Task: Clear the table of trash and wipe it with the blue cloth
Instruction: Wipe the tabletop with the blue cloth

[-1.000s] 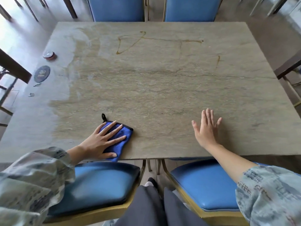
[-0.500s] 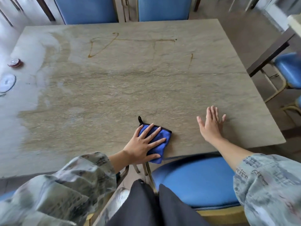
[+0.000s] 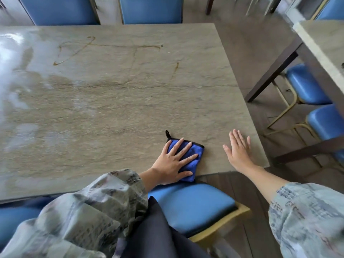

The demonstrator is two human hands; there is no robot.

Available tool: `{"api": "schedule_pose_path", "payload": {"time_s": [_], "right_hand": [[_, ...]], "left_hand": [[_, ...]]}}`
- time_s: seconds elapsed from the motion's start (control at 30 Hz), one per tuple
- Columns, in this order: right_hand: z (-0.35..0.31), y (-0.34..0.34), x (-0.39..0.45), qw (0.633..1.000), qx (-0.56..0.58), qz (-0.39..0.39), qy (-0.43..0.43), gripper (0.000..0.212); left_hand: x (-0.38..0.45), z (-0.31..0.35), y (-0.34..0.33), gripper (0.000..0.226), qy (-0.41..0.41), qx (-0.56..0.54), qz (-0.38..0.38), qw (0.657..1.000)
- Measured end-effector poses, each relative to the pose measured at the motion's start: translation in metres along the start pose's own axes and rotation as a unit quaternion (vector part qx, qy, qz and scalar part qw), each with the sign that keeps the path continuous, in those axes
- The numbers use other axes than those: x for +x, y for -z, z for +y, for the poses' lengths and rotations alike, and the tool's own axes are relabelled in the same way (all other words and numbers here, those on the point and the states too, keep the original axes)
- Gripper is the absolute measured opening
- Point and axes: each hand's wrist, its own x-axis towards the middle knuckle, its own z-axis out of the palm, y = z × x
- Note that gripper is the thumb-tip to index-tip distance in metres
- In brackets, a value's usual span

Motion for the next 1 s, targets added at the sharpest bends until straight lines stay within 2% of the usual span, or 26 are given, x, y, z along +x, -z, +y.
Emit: {"api": "schedule_pose_path", "payload": {"time_s": [0.3,0.53,0.67,0.77,0.87,1.0], "right_hand": [[0.074,0.005,-0.003,0.997,0.066,0.042,0.026,0.067],[0.079,0.003,-0.006,0.995,0.069,0.056,0.054,0.065],[0.073,0.002,0.006,0.991,0.099,0.056,0.075,0.066],[0.068,0.003,0.019,0.988,0.128,0.039,0.075,0.065],[0.069,0.005,0.027,0.985,0.155,0.028,0.071,0.055],[0.078,0.013,0.030,0.979,0.174,0.027,0.099,0.048]], "left_hand": [[0.099,0.089,-0.007,0.063,0.026,-0.009,0.000,1.000],[0.122,0.097,-0.008,0.057,0.092,-0.025,0.037,0.995],[0.128,0.062,0.003,0.059,0.241,-0.048,0.046,0.968],[0.125,0.046,0.005,0.057,0.302,-0.043,0.039,0.952],[0.122,0.049,0.003,0.060,0.290,-0.036,0.050,0.955],[0.113,0.066,-0.003,0.067,0.153,-0.005,0.060,0.986]]}}
